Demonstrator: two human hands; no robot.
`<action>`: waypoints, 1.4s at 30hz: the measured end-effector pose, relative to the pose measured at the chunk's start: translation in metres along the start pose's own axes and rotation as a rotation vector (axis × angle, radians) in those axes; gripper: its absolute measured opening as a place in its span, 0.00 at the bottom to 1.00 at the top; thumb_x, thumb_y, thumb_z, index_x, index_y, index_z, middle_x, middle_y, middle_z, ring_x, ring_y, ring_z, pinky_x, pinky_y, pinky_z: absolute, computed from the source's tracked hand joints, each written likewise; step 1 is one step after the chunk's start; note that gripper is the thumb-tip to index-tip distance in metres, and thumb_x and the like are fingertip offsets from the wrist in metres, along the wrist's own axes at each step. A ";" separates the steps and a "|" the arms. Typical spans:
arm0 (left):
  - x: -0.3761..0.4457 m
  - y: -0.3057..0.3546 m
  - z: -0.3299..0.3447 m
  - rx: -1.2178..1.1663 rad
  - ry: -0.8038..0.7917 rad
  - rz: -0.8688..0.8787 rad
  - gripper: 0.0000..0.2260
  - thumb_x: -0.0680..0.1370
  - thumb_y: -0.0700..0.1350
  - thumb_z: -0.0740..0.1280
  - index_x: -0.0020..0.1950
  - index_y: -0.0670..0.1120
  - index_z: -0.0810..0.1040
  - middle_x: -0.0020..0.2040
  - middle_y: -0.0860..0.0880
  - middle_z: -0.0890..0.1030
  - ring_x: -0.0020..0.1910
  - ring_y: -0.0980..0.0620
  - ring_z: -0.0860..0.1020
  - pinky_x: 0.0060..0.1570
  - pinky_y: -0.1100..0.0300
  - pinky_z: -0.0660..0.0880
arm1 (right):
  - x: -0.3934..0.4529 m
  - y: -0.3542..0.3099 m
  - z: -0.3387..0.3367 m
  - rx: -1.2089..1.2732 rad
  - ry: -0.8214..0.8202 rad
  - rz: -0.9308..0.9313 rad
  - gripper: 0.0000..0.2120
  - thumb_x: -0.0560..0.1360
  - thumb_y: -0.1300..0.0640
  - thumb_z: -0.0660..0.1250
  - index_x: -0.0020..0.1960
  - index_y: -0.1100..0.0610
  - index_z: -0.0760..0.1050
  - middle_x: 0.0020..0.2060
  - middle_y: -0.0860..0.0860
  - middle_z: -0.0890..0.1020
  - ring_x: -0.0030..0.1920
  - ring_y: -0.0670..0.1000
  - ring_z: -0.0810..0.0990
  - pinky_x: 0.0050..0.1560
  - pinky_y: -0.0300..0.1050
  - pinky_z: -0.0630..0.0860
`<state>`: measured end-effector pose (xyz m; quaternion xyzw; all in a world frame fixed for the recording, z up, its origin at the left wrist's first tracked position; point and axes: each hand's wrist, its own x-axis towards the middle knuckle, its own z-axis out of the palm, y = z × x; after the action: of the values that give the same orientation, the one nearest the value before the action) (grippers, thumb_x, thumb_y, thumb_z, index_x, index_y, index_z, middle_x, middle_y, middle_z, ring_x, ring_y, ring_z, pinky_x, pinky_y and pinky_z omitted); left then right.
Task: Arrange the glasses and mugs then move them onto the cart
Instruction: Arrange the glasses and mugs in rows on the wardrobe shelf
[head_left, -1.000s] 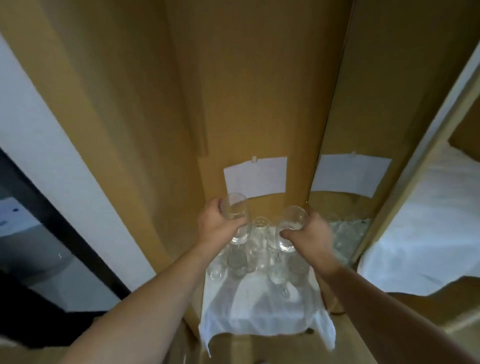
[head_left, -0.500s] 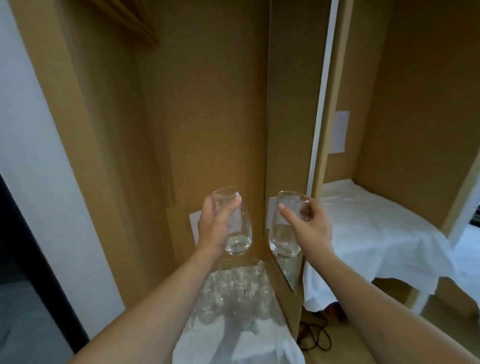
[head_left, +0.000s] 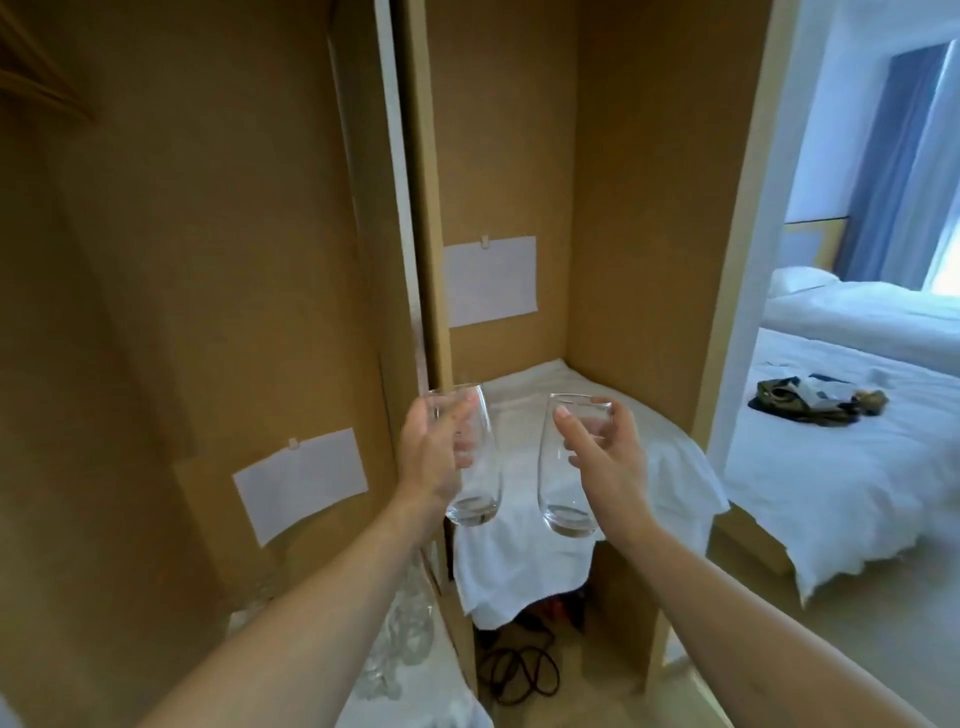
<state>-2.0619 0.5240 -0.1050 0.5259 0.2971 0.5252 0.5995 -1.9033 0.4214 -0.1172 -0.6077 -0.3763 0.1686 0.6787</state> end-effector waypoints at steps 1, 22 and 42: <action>0.002 -0.008 0.017 0.027 0.005 0.001 0.16 0.72 0.56 0.77 0.50 0.50 0.76 0.36 0.50 0.75 0.31 0.54 0.70 0.28 0.60 0.67 | 0.008 0.003 -0.016 -0.011 0.011 0.000 0.27 0.71 0.33 0.71 0.64 0.42 0.69 0.48 0.44 0.83 0.49 0.46 0.83 0.57 0.55 0.81; 0.037 -0.089 0.170 0.181 0.131 -0.078 0.31 0.61 0.69 0.73 0.55 0.51 0.78 0.48 0.45 0.83 0.43 0.48 0.80 0.43 0.52 0.79 | 0.126 0.059 -0.136 -0.060 -0.039 0.116 0.30 0.71 0.34 0.71 0.66 0.44 0.67 0.48 0.45 0.82 0.52 0.47 0.82 0.60 0.55 0.80; 0.257 -0.153 0.144 0.143 0.201 -0.137 0.24 0.63 0.65 0.76 0.47 0.51 0.74 0.44 0.46 0.81 0.36 0.48 0.79 0.37 0.52 0.75 | 0.303 0.129 -0.023 -0.065 -0.094 0.132 0.29 0.70 0.36 0.75 0.63 0.51 0.72 0.46 0.48 0.82 0.50 0.49 0.83 0.57 0.56 0.81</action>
<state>-1.8126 0.7366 -0.1596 0.4904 0.4276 0.5104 0.5623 -1.6574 0.6393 -0.1470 -0.6441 -0.3724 0.2291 0.6277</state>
